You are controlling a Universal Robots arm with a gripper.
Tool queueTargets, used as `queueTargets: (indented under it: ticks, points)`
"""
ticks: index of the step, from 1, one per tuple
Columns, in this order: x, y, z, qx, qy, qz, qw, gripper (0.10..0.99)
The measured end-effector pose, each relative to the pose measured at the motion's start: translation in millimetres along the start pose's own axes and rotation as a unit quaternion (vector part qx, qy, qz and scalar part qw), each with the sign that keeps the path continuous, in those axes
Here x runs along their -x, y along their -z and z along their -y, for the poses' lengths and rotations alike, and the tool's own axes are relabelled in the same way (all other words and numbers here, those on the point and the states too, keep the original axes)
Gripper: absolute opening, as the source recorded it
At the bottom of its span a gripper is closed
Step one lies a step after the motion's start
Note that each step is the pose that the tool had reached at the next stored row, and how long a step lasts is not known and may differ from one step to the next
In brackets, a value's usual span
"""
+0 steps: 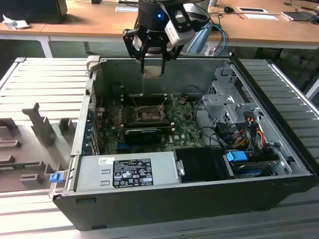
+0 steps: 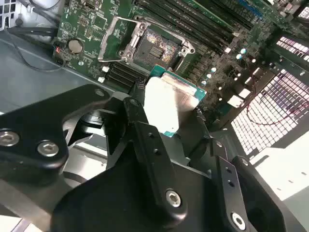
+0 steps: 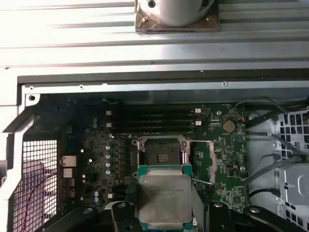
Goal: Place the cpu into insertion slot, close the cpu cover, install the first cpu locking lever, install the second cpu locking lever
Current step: 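Place the cpu into insertion slot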
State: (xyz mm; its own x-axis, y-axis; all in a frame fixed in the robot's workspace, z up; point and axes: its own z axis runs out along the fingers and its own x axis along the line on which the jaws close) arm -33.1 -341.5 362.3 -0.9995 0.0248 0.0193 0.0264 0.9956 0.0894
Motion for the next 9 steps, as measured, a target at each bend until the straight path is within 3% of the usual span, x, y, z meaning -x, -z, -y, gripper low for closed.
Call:
queueTargets:
  ticks: [3, 9]
  points:
    - [0.0, -0.7, 0.1, 0.0006, -0.044, 0.0039, 0.999, 0.529]
    - [0.1, -4.7, 0.8, 0.0007, -0.057, 0.005, 0.9983, 0.529]
